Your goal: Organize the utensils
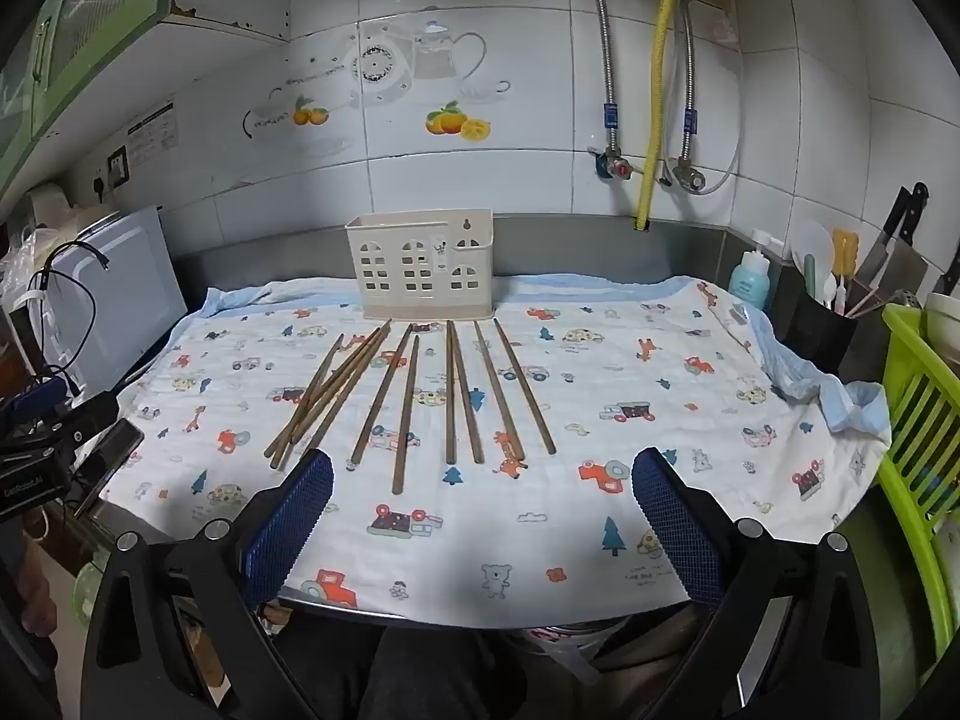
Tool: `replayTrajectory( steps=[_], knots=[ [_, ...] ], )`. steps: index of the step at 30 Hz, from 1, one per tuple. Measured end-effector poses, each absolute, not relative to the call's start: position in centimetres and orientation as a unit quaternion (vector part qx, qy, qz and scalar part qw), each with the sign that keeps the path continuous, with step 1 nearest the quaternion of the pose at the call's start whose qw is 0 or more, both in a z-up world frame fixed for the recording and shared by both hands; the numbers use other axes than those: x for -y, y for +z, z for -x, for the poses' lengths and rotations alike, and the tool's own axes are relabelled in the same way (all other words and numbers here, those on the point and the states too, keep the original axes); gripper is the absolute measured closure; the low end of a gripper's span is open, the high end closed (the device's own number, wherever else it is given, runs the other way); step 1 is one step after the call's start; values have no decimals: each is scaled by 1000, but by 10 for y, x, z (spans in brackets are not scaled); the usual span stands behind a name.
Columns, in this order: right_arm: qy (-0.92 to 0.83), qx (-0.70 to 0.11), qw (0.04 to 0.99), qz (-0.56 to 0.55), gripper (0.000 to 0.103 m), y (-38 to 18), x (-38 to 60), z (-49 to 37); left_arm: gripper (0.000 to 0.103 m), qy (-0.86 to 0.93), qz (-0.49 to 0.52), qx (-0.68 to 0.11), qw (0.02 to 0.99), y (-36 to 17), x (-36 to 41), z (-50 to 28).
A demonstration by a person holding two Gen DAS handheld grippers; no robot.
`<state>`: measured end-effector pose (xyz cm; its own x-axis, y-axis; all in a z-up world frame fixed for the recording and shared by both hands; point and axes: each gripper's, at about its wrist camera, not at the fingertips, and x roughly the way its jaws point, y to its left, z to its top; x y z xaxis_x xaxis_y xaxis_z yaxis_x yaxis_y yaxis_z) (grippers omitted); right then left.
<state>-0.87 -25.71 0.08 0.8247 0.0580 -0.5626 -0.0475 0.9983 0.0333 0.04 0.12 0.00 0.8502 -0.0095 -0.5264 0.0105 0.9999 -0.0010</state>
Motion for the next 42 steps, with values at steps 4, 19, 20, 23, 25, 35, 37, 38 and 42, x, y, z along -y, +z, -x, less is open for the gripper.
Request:
replayTrajectory(
  steps=[4,19,20,23,25,35,37,38,42],
  knots=[
    [23,-294,956,-10,6,2,257,10,5,-5,2,-271,963,2,-2,2],
    [31,-287,957,-13,6,7,254,15,5,-11,-10,-265,964,10,8,8],
    [31,-286,958,-14,6,7,255,16,5,-12,-10,-264,964,10,8,8],
    [33,-287,957,-14,6,7,254,15,5,-13,-11,-263,965,11,8,8],
    [31,-287,957,-15,6,7,254,16,5,-13,-12,-262,965,11,9,9],
    [35,-284,958,-15,6,7,254,17,5,-15,-14,-256,966,12,11,12],
    [34,-284,958,-15,6,8,253,17,5,-15,-14,-256,966,12,11,12],
    [35,-284,958,-16,6,8,254,17,5,-15,-14,-255,967,12,11,12],
    [33,-281,959,-13,6,9,251,18,5,-14,-14,-255,967,12,12,13]
  ],
)
